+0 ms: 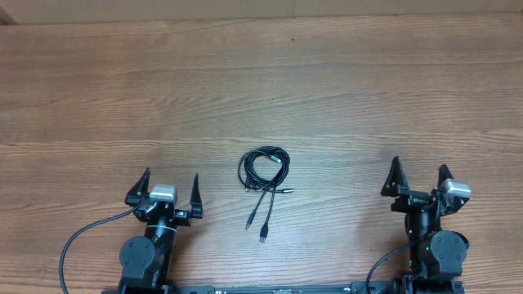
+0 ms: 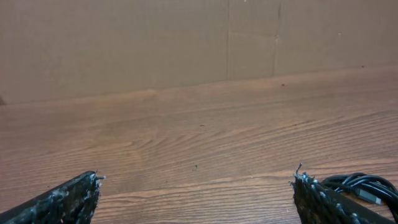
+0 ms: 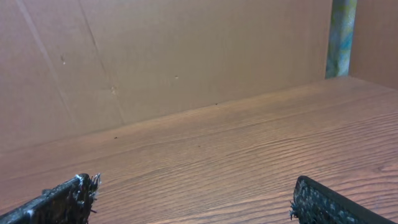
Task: Untangle cables
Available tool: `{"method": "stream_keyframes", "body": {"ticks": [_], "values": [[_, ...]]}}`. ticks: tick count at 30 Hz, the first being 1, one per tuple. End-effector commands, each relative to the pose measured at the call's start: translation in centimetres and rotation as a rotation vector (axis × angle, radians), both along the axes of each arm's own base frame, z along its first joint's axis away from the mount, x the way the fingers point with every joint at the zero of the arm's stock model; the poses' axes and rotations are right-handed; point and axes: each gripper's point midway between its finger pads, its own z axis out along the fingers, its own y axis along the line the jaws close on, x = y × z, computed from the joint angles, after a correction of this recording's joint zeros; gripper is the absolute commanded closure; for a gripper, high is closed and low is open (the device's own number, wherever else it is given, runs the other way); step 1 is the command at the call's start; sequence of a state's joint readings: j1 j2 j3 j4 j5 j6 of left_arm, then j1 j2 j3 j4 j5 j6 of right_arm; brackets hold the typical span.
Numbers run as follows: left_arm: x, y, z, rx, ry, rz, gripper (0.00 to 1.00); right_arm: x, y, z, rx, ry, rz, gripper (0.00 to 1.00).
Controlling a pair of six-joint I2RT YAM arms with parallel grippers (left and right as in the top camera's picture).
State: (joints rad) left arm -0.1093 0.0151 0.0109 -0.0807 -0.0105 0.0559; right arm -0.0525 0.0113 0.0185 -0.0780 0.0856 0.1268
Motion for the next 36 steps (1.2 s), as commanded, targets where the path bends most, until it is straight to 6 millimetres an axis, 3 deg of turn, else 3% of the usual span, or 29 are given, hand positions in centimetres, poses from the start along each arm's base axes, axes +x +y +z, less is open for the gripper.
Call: {"method": "stream_keyframes", "body": {"ticks": [1, 29, 36], "values": [[-0.01, -0.09, -0.02, 0.010, -0.007, -0.008, 0.00, 0.01, -0.24, -0.34, -0.001, 0.003, -0.012, 0.00], [0.02, -0.12, 0.59, 0.005, -0.032, -0.009, 0.00, 0.01, -0.24, -0.33, -0.001, 0.003, -0.012, 0.00], [-0.02, -0.55, 0.70, -0.236, -0.008, -0.018, 0.01, 0.01, -0.24, -0.34, -0.001, 0.003, -0.012, 0.00]]}}
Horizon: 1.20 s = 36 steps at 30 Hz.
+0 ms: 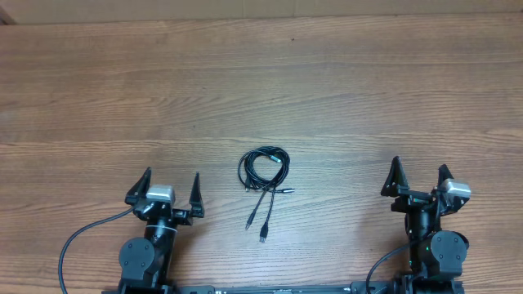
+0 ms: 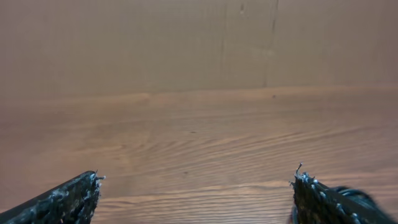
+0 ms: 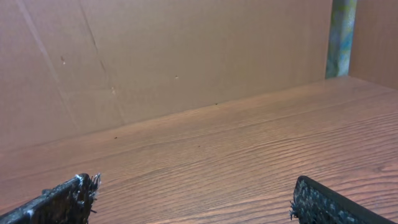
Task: Untangle cables
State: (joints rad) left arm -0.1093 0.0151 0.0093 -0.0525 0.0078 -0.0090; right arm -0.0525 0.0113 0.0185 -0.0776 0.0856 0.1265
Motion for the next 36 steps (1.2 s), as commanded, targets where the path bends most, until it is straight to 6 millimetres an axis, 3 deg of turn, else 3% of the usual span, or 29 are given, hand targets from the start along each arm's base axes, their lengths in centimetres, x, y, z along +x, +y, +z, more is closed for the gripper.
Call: {"method": "stream_keyframes", "body": {"ticks": [1, 10, 13, 24, 36], "values": [[0.0, -0.2, 0.1, -0.211, 0.018, -0.004, 0.01, 0.0, -0.2, -0.4, -0.001, 0.004, -0.012, 0.00], [0.1, 0.9, 1.7, -0.563, -0.022, 0.064, 0.00, 0.0, -0.2, -0.3, -0.001, 0.003, -0.012, 0.00], [0.1, 1.0, 2.1, -0.609, -0.034, 0.063, 0.00, 0.0, -0.2, -0.3, -0.001, 0.003, -0.012, 0.00], [0.1, 1.3, 2.0, -0.611, -0.035, 0.081, 0.00, 0.0, -0.2, -0.4, -0.001, 0.004, -0.012, 0.00], [0.1, 1.2, 0.0, -0.599, 0.046, 0.102, 0.00, 0.0, -0.2, -0.3, -0.001, 0.003, -0.012, 0.00]]}}
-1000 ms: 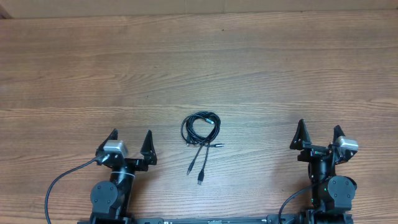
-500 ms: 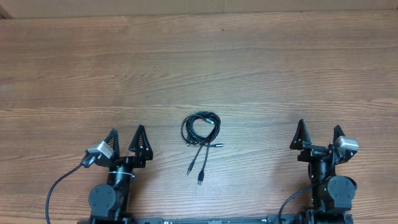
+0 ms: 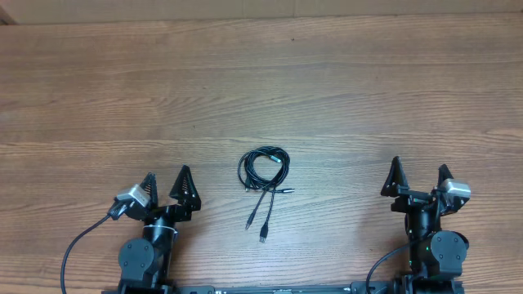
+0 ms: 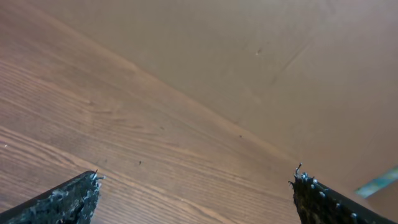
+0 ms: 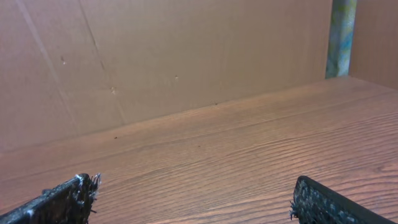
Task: Untangle cables
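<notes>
A small bundle of thin black cables (image 3: 263, 167) lies coiled at the middle of the wooden table (image 3: 261, 90), with loose ends and plugs (image 3: 263, 233) trailing toward the front edge. My left gripper (image 3: 166, 183) stands open at the front left, rolled to one side, well left of the bundle, with nothing between its fingers. My right gripper (image 3: 417, 174) stands open at the front right, also holding nothing. Neither wrist view shows the cables; each shows only bare table between the spread fingertips (image 4: 81, 190) (image 5: 71, 190).
A brown cardboard wall (image 5: 174, 56) stands along the table's far edge. A pale upright post (image 5: 341, 37) shows at the far right in the right wrist view. Each arm's own black cable (image 3: 78, 245) runs by its base at the front edge.
My left gripper has rolled and turned at its place; its wrist view is now tilted and no longer shows the cable bundle at its right. The right gripper and the cables are unchanged.
Both grippers stood open at the front corners with the coiled cables between them. The left wrist view then shifted a little, the bundle sliding toward its lower right corner. Now the left gripper is rolled over and the bundle is out of its view.
</notes>
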Available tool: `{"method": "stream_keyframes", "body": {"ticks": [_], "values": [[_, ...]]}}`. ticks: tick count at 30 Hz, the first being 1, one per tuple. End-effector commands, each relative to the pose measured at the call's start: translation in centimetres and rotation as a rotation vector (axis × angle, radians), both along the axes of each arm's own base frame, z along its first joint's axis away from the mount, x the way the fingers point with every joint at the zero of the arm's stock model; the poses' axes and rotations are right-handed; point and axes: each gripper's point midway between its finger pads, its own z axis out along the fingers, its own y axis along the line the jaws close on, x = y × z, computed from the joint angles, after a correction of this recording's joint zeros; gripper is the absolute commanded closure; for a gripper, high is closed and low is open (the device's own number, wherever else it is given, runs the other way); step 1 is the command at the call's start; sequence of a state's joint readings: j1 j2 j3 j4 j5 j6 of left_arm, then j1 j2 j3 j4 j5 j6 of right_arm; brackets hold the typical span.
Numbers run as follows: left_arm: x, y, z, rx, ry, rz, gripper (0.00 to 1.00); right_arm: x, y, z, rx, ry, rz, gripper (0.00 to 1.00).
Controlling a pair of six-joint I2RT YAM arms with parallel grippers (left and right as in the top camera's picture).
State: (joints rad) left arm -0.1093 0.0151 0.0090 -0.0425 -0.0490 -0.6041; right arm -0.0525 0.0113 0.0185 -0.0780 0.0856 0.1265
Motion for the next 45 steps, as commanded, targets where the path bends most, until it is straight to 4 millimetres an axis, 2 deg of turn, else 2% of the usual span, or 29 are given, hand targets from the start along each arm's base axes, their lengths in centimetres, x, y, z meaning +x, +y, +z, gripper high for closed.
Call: {"method": "stream_keyframes", "body": {"ticks": [1, 41, 45], "values": [[-0.03, 0.26, -0.42, -0.008, 0.013, 0.013, 0.01, 0.01, -0.24, -0.34, -0.001, 0.003, -0.012, 0.00], [-0.05, 0.21, -0.70, -0.002, 0.024, 0.011, 0.00, 0.01, -0.24, -0.33, -0.001, 0.003, -0.012, 0.00], [-0.01, 0.14, 0.15, -0.005, -0.011, 0.007, 0.01, 0.01, -0.24, -0.33, -0.001, 0.003, -0.012, 0.00]]}}
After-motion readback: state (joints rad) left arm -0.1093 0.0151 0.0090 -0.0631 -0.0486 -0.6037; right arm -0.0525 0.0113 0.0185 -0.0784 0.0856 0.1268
